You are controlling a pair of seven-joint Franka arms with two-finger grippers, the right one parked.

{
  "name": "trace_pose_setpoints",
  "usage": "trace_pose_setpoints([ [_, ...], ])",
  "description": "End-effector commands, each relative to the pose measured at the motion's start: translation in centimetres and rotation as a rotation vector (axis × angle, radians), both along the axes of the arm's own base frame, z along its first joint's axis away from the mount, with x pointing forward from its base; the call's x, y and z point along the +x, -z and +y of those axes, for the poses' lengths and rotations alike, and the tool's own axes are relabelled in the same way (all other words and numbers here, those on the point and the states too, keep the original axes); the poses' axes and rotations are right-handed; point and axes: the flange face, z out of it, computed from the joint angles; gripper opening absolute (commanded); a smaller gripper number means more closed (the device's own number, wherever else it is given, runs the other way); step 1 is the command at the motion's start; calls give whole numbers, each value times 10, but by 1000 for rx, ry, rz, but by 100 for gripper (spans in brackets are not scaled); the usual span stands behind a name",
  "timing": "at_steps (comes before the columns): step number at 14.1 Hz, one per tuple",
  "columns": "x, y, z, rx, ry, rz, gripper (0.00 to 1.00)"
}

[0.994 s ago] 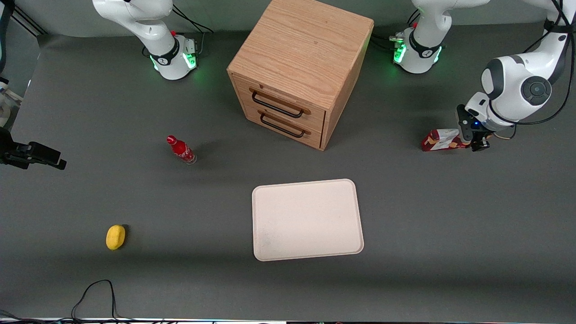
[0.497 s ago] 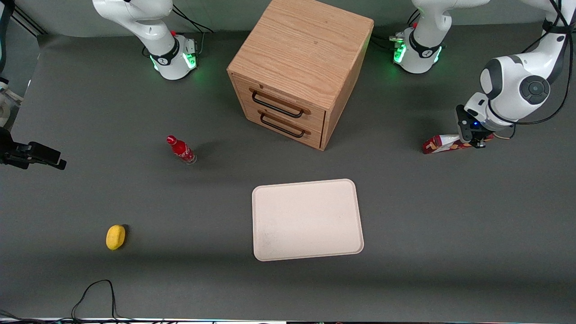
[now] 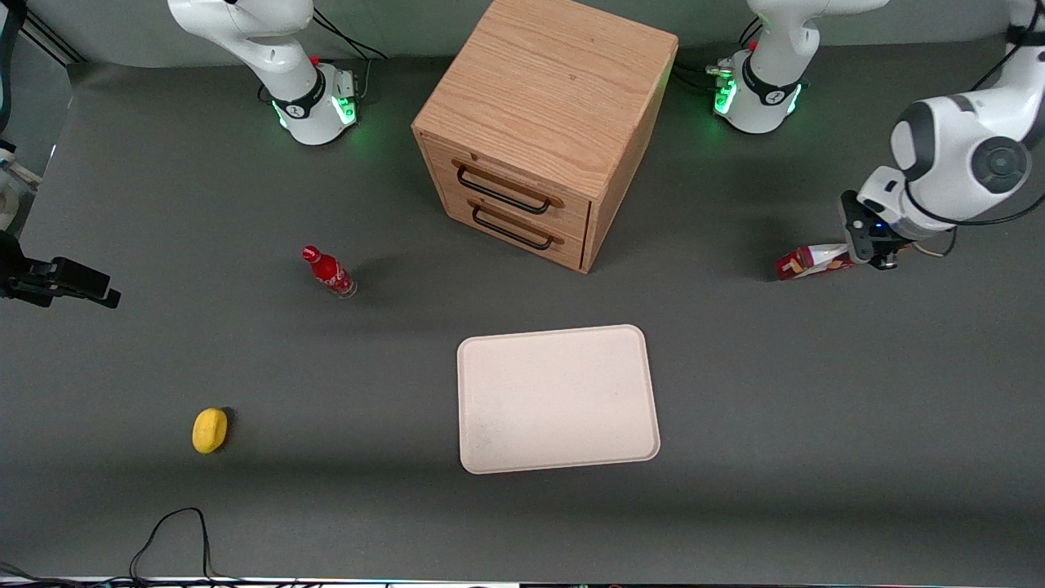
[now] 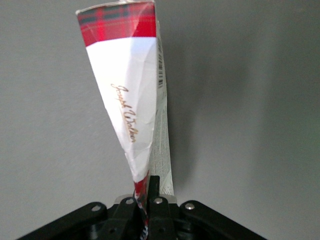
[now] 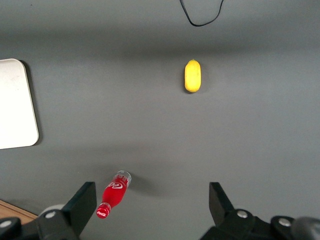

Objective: Place red cookie box on tray
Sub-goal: 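Lift the gripped box upright off the table with the left gripper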

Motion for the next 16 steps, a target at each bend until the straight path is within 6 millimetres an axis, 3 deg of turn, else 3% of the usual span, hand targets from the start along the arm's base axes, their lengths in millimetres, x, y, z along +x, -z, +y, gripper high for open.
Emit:
trace_pose_setpoints([
  [1, 35, -87, 1, 15, -67, 20, 0],
  [4, 68, -180, -8, 40, -92, 6, 0],
  [7, 92, -245, -16, 63, -196, -24, 0],
  [11, 118, -277, -52, 28, -331, -100, 0],
  [14, 139, -284, -115, 34, -488, -89, 0],
  [16, 155, -274, -158, 29, -641, -71, 0],
])
